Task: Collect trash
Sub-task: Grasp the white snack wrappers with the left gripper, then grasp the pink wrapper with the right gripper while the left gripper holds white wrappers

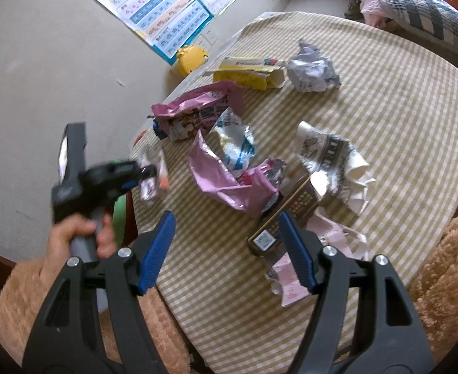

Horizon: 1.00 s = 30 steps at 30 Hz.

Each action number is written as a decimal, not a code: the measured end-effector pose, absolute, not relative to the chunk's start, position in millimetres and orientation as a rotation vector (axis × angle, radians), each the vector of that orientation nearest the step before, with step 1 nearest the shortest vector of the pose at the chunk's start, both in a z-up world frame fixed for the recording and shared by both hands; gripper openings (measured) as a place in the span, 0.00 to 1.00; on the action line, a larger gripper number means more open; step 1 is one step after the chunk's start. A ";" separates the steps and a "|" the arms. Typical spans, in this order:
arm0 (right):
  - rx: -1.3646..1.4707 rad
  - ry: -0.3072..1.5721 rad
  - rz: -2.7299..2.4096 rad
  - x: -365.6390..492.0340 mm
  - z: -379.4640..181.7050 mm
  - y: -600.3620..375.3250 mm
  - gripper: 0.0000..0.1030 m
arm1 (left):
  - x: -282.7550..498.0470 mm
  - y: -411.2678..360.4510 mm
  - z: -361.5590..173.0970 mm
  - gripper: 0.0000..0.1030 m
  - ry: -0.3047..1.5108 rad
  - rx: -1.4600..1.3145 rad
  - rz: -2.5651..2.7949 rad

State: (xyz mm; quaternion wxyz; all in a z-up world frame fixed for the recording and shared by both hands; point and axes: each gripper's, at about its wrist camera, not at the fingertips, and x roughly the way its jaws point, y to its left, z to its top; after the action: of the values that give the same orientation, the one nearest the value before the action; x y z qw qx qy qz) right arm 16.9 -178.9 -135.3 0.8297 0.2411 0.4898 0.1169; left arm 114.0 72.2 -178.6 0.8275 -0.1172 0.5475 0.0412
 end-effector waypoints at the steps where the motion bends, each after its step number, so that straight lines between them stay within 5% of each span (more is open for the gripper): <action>1: 0.516 1.034 0.235 16.8 -134.2 -183.2 0.65 | 106.7 68.4 -175.3 0.17 1.159 -0.214 0.062; 12: 0.508 1.057 0.057 16.0 -140.2 -231.4 0.65 | 69.3 37.7 -181.1 0.23 1.227 -0.073 -0.095; 16: 0.514 1.068 0.039 15.5 -145.6 -235.9 0.65 | 63.2 28.9 -185.3 0.47 1.235 -0.064 -0.092; 20: 0.472 1.076 0.051 15.8 -146.3 -226.5 0.65 | 61.6 26.3 -188.9 0.42 1.242 -0.048 -0.106; 21: 0.456 1.076 0.056 15.9 -145.5 -223.1 0.65 | 61.5 27.0 -192.0 0.31 1.256 -0.062 -0.118; 24: 0.414 1.067 0.076 18.5 -141.7 -212.3 0.65 | 60.0 28.9 -191.2 0.19 1.246 -0.079 -0.133; 30: 0.249 1.043 0.171 38.5 -129.3 -169.7 0.65 | 48.8 39.2 -167.5 0.17 1.163 -0.073 -0.108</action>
State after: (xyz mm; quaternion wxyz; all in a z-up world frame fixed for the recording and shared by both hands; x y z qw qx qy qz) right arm 38.5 -169.7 -129.3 0.8561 0.1187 0.4964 0.0812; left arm 48.8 39.2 -167.5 0.8336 -0.0345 0.5489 -0.0509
